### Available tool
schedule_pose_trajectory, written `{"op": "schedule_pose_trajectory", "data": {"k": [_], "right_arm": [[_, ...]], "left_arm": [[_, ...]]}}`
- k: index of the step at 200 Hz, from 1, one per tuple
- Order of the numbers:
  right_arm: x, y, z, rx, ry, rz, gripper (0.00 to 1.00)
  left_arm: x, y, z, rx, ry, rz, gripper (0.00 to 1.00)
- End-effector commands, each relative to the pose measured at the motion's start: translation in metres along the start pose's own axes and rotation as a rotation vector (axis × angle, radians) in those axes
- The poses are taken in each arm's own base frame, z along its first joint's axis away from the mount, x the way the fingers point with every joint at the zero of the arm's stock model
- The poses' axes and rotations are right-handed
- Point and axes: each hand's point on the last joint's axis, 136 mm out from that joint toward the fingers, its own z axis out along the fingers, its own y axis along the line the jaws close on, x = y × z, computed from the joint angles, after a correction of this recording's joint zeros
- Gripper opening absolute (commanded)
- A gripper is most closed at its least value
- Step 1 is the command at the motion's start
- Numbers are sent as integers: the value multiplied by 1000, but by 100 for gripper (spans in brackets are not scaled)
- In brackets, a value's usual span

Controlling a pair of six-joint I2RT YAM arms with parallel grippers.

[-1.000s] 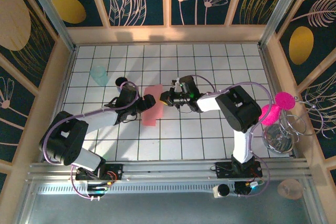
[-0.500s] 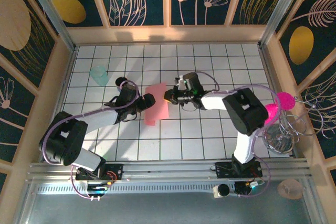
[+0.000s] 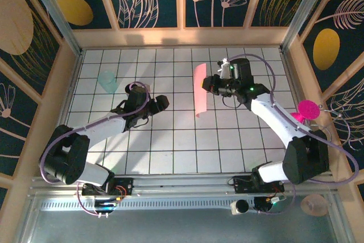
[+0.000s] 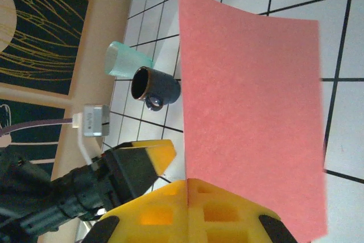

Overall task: Fold a paper plane with a square sheet of paper (pick it up from the middle)
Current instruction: First fold in half a square sheet of paper at the center of the table.

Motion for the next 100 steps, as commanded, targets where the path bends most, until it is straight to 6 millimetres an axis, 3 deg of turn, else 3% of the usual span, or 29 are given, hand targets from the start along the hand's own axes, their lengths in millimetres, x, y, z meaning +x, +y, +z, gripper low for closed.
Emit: {"op": "schedule_pose_trajectory", "data": {"k": [1, 68, 100], "right_arm": [[14, 0, 7, 24, 66, 10, 5], [55, 5, 76, -234, 133, 169, 4], [75, -17, 98, -264, 163, 256, 4]], "left_arm": [[-1, -9, 4, 41, 19, 0, 81], [10, 2, 0, 33, 26, -29, 81], [18, 2, 1, 63, 49, -51, 81]]}}
